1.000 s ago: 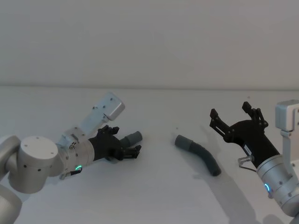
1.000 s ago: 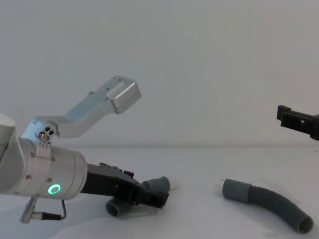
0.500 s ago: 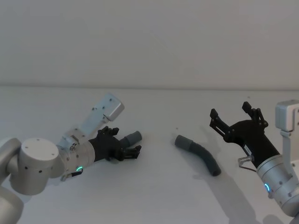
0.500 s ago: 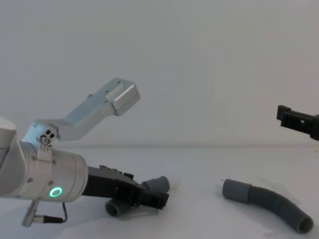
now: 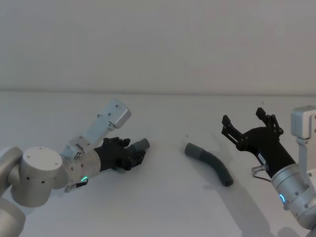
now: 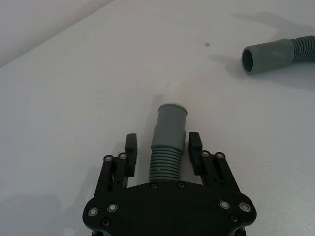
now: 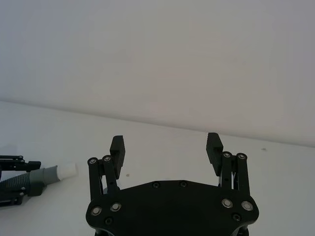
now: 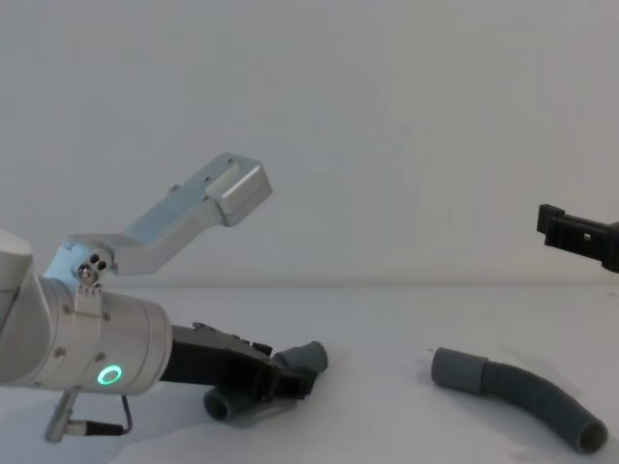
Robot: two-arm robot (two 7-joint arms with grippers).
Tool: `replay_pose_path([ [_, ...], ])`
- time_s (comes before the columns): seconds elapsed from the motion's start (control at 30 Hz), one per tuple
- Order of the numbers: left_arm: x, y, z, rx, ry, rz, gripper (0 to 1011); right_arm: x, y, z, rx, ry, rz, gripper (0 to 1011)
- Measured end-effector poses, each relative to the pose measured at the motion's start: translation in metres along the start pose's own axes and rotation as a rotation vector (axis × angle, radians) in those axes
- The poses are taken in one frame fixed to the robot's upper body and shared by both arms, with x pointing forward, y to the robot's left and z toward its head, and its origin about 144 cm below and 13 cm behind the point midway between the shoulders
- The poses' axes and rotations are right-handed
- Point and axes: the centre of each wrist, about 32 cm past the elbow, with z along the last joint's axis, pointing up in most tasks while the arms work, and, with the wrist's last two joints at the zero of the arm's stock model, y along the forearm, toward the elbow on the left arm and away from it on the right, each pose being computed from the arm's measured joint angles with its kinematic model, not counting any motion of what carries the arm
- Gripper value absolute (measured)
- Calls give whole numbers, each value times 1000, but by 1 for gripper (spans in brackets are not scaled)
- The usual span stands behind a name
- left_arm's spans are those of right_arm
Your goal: Use both hands to pick up one end of the pipe from the table, align the ends, and insert them.
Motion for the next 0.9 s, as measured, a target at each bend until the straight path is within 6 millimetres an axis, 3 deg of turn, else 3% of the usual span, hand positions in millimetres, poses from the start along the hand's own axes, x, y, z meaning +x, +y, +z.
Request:
replay_pose_path([
  [0.13,0,0,0,0,1,2,485,0,0,0,0,0,0,1002],
  [0.33,0,0,0,1,2,2,356,0,0,0,0,0,0,1002],
  [0.9,0,0,-1,1,3,1,345,0,0,0,0,0,0,1002],
])
